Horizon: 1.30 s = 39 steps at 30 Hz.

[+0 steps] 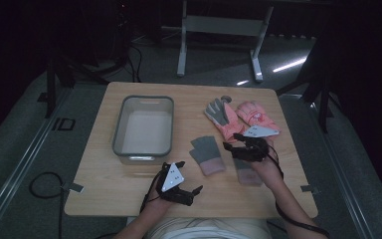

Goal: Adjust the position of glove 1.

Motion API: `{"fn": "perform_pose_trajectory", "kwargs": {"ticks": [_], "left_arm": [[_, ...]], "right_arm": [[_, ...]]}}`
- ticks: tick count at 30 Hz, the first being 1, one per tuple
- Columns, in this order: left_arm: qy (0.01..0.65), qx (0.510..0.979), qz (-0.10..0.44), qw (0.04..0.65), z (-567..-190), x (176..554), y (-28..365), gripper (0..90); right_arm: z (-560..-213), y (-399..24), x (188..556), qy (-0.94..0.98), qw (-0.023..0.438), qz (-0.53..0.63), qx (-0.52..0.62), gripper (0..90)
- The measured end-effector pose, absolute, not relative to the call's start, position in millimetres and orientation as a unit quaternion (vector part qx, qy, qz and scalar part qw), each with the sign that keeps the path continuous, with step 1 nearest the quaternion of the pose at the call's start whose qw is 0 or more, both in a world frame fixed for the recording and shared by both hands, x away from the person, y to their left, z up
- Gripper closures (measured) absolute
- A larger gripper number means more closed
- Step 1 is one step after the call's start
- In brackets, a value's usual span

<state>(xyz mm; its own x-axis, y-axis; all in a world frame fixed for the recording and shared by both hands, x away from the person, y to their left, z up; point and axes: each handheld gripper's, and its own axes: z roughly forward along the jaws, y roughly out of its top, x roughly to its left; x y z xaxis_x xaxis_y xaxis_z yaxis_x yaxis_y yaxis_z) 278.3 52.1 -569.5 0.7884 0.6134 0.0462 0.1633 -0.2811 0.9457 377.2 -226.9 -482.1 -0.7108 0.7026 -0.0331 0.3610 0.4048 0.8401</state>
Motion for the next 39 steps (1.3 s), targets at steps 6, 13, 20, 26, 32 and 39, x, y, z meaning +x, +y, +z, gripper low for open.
{"fn": "perform_pose_trajectory", "kwargs": {"ticks": [6, 13, 20, 26, 32, 39], "left_arm": [[0.251, 0.774, 0.206, 0.544, -569.5, 278.3, 51.9, 0.0], [0.25, 0.774, 0.207, 0.544, -569.4, 278.1, 51.9, 0.0], [0.25, 0.773, 0.207, 0.546, -569.6, 277.7, 51.7, 0.0], [0.25, 0.773, 0.207, 0.545, -569.5, 277.5, 52.0, 0.0], [0.25, 0.773, 0.21, 0.543, -569.6, 276.6, 51.4, 0.0], [0.253, 0.772, 0.209, 0.544, -569.6, 276.8, 51.7, 0.0]], "right_arm": [[-501.5, -209.2, 388.7, 0.832, 0.178, 0.424, 0.311, 47.6], [-522.2, -190.8, 409.2, 0.854, 0.148, 0.389, 0.311, 54.6], [-534.9, -179.3, 423.1, 0.868, 0.127, 0.375, 0.3, 59.1], [-547.6, -170.7, 428.7, 0.883, 0.133, 0.341, 0.295, 60.8], [-549.4, -165.2, 431.4, 0.891, 0.127, 0.32, 0.297, 67.3], [-545.3, -152.3, 428.9, 0.888, 0.13, 0.295, 0.328, 84.8]]}}
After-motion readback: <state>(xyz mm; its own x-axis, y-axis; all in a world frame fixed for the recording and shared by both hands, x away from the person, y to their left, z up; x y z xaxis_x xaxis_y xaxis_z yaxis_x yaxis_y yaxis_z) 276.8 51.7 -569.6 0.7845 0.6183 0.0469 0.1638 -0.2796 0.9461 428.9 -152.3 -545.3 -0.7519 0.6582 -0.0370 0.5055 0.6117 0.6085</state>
